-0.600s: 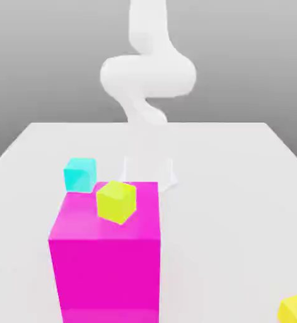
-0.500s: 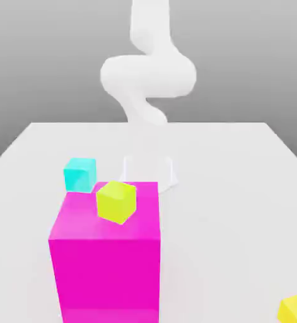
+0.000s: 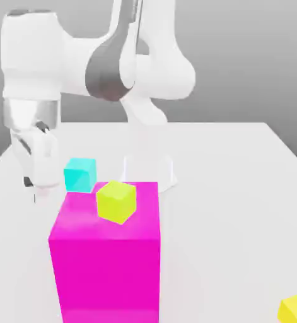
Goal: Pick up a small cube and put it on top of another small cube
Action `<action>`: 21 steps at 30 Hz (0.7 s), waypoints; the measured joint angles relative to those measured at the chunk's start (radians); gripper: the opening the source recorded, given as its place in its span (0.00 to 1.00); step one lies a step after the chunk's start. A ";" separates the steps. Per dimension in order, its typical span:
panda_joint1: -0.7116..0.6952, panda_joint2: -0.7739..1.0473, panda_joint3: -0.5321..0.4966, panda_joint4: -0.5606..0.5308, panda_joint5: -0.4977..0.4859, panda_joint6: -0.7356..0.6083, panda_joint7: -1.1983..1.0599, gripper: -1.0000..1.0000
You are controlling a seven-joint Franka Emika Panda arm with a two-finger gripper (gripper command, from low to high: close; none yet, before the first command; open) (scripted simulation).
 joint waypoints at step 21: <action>-0.107 0.292 0.059 -0.066 0.073 0.258 0.029 0.00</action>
